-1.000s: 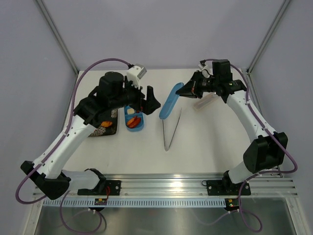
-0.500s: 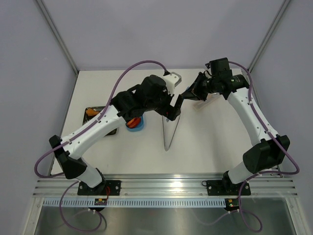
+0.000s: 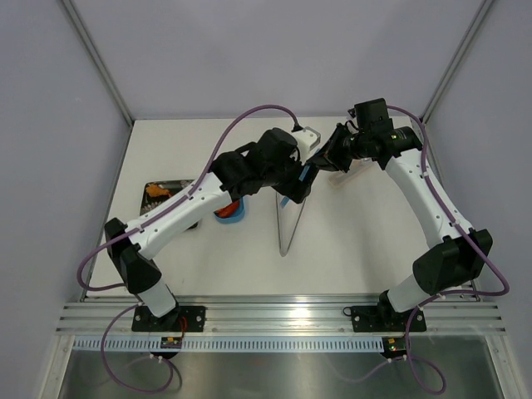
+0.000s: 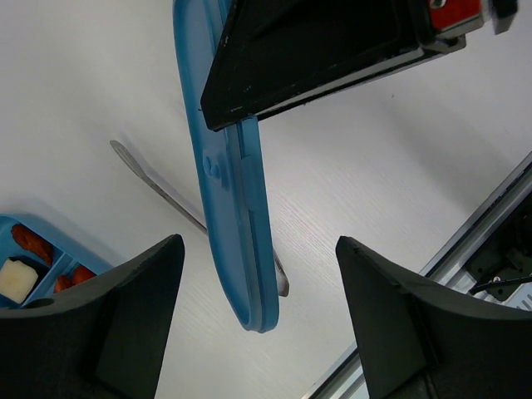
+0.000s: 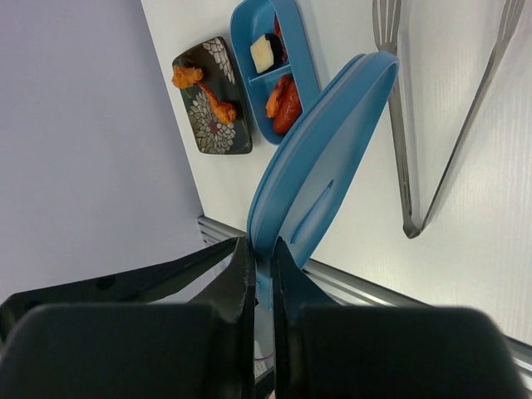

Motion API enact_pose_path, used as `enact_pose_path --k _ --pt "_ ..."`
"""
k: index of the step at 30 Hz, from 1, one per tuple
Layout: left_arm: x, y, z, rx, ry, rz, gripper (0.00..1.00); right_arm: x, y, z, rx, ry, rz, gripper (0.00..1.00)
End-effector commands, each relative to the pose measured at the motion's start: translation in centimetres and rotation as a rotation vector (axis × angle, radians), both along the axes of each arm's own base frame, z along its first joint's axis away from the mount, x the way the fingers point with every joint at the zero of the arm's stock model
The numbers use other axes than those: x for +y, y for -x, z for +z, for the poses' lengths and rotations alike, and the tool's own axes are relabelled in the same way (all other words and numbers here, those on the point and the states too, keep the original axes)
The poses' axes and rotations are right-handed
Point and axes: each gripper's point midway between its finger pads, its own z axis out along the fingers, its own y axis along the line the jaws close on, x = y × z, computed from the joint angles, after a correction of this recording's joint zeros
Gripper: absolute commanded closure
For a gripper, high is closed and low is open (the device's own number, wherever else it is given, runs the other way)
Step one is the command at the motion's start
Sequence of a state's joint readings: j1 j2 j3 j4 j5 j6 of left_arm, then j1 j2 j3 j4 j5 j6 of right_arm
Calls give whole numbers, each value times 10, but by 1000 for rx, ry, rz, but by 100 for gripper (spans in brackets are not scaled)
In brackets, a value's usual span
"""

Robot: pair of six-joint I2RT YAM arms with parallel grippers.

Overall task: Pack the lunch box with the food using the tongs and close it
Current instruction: Close the box lid on the packing box.

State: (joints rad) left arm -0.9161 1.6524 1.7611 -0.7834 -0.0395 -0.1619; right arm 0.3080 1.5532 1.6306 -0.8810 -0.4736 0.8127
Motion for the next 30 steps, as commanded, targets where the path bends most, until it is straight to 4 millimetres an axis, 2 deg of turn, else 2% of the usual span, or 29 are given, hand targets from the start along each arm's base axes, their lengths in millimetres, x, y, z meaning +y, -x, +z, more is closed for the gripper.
enact_pose_path --k 1,8,11,12,15,16,18,19,20,22,23,25,26,27,30 --pt "-12 -8 21 -57 58 -22 24 9 0 19 -41 -47 19 100" --pt "-14 -12 13 -54 38 -20 36 10 0 17 -33 -50 20 100" --pt "-13 -14 12 -60 29 -8 49 10 0 16 -32 -51 23 100" --pt "-12 -14 11 -60 27 -8 60 10 0 16 -31 -52 22 100" --pt "-11 -14 11 -62 19 -5 80 11 0 15 -30 -56 27 100" --pt "-10 -15 10 -61 15 -2 91 12 0 16 -29 -60 29 100" --pt "-9 -15 9 -61 8 -2 100 13 0 17 -34 -68 36 100" --pt "-8 -15 9 -64 6 0 100 13 0 19 -38 -70 38 100" --pt "-7 -15 9 -66 4 1 100 13 0 19 -42 -68 39 96" --pt "-4 -13 12 -72 11 4 100 12 0 22 -53 -64 38 74" --pt "-2 -14 14 -73 16 9 100 11 -1 23 -66 -54 35 47" --pt "-2 -11 14 -49 46 -9 100 8 0 25 -70 -38 28 25" --pt "5 -16 18 -39 72 16 100 4 0 23 -70 -16 20 19" --pt "3 -10 17 -2 101 -16 100 3 0 27 -83 -11 19 10" --pt "11 -16 26 32 179 1 100 0 1 29 -95 5 15 7"
